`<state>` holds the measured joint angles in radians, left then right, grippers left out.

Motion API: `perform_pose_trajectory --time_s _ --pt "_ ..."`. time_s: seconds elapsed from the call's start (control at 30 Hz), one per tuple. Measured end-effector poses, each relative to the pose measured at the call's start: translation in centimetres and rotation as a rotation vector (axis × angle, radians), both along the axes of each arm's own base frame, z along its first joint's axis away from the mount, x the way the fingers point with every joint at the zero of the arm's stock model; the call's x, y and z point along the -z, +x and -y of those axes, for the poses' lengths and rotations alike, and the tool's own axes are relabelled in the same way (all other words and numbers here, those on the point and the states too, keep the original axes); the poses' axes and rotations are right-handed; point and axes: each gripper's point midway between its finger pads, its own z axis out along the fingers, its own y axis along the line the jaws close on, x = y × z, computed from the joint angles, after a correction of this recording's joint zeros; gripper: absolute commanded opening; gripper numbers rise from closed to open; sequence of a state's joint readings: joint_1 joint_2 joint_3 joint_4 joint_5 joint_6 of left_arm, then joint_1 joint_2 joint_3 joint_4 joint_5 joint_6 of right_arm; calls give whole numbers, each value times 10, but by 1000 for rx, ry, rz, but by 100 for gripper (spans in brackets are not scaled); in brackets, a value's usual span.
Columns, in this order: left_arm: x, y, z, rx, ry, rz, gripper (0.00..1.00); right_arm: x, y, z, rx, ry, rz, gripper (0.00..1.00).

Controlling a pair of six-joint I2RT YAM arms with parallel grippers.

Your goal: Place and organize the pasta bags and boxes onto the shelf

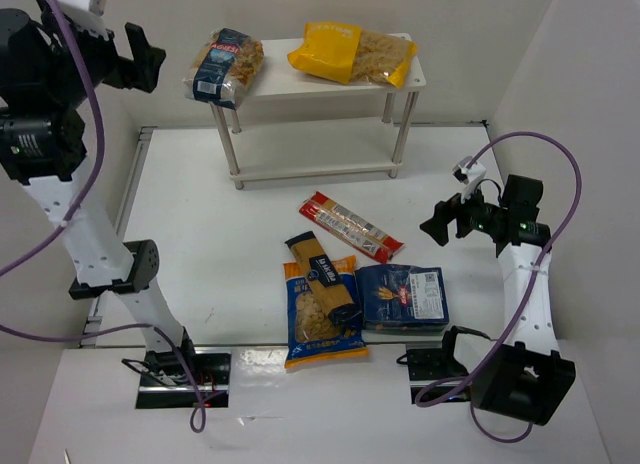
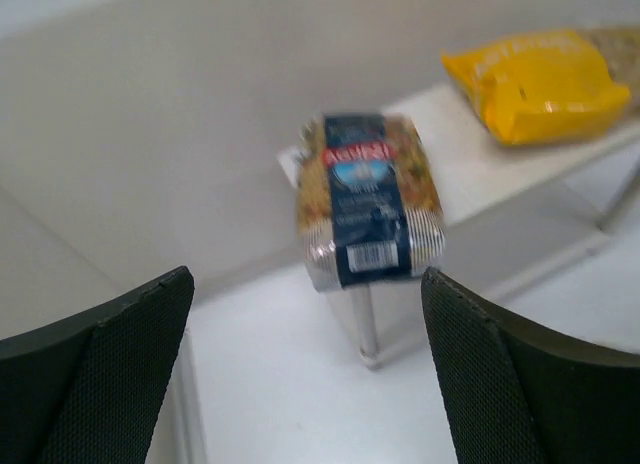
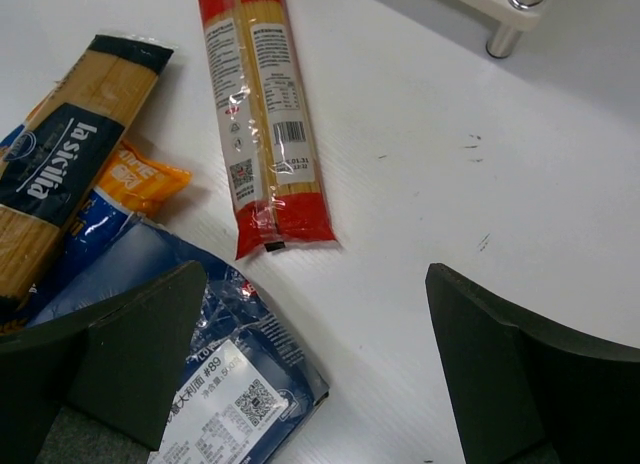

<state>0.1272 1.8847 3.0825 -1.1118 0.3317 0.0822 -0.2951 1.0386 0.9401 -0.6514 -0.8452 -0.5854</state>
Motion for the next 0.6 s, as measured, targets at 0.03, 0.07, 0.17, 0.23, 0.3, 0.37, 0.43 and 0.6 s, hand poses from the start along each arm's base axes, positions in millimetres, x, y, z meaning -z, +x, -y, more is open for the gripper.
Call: perform_pose_trajectory --time_s 0.03,0.07,0.17,0.23,0.3,0.37,0.43,0.6 --pt "13 4 -4 35 12 -45 100 -1 -1 -1 -2 1 4 100" --pt "27 8 -6 84 8 -92 100 -3 -1 -1 -4 1 11 100" --pt "90 29 -20 222 -64 -295 100 -8 -3 -2 -5 -4 30 100" --pt "129 35 -32 299 -157 -417 100 -10 -4 -3 -7 -5 39 100" --pt "163 35 -47 337 -251 -516 100 -11 -5 -3 -9 -4 42 100" --pt "184 30 -58 345 -318 -566 100 -11 -5 -3 -11 -3 43 100" --pt "202 13 -61 337 -379 -585 100 -12 -5 -4 -15 1 43 100" --pt "210 -53 -25 266 -347 -488 100 -13 -6 -6 -23 7 48 100"
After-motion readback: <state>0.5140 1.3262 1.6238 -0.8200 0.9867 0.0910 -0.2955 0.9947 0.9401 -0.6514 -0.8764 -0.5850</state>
